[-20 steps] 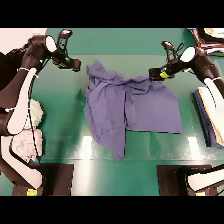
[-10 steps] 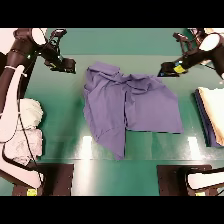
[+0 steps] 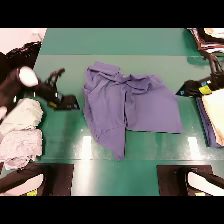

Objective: Fold the shirts.

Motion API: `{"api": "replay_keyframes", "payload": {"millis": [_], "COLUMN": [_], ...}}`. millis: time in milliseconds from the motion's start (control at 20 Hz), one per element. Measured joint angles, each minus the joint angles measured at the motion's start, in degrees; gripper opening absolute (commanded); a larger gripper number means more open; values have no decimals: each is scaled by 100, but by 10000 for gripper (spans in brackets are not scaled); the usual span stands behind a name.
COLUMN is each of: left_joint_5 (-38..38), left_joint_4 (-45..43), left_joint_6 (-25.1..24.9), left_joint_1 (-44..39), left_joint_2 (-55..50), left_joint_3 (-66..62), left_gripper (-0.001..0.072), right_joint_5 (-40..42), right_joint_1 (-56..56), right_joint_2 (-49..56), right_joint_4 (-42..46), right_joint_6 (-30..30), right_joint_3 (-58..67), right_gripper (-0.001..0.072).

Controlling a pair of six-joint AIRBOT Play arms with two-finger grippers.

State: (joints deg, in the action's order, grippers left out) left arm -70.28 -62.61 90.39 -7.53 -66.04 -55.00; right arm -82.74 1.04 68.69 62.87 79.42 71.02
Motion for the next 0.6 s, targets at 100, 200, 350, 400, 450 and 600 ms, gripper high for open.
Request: {"api": "replay_keyframes", "payload": {"millis": [100,200,350,400,450,600], "left_joint_5": [424,758,1303,1526,1735,2258], "left_joint_4": [588,1001,1370,1432,1499,1578], "left_joint_6": [44,66,107,184,271,560], "left_joint_1": [-11,-46,-535,-780,-1012,-1613], "left_joint_2": [575,929,1167,1209,1231,1270], "left_joint_3": [992,1729,2428,2564,2653,2841], "left_gripper": [559,558,559,559,559,559], "right_joint_5": [46,81,94,98,90,46], "right_joint_1": [216,376,483,492,503,525], "right_joint_2": [-262,-435,-551,-570,-588,-612], "right_joint_4": [-297,-463,-643,-697,-754,-802], "right_joint_6": [-63,-103,-129,-138,-144,-146], "right_joint_3": [-306,-487,-603,-625,-636,-662], "right_gripper": [326,325,324,324,325,324]}}
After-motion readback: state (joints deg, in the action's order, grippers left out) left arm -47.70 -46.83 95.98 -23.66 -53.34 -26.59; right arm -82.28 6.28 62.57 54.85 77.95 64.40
